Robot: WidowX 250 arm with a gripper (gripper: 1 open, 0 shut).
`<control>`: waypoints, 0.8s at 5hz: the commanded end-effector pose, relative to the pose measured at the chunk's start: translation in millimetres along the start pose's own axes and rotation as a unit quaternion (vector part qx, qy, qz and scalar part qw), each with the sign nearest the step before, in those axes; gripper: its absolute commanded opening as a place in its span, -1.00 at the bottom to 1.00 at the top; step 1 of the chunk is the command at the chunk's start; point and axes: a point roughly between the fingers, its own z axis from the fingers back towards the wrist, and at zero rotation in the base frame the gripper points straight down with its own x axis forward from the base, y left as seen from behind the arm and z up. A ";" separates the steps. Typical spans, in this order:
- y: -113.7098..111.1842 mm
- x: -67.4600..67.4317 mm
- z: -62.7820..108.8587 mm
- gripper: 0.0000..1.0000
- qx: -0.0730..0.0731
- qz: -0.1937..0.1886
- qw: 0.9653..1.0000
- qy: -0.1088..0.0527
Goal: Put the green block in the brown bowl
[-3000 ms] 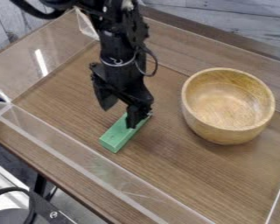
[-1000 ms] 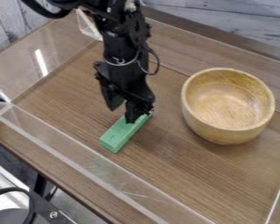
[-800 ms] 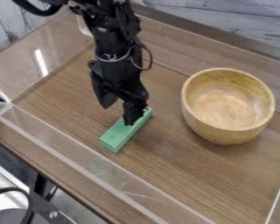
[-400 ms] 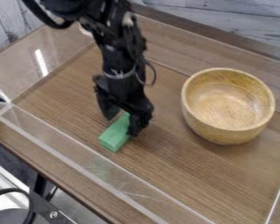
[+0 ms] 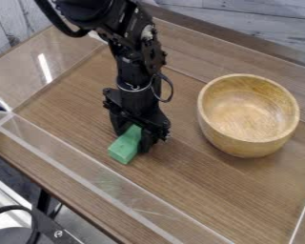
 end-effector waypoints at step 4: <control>7.3 11.0 64.0 -1.00 -0.044 0.032 0.998 -0.025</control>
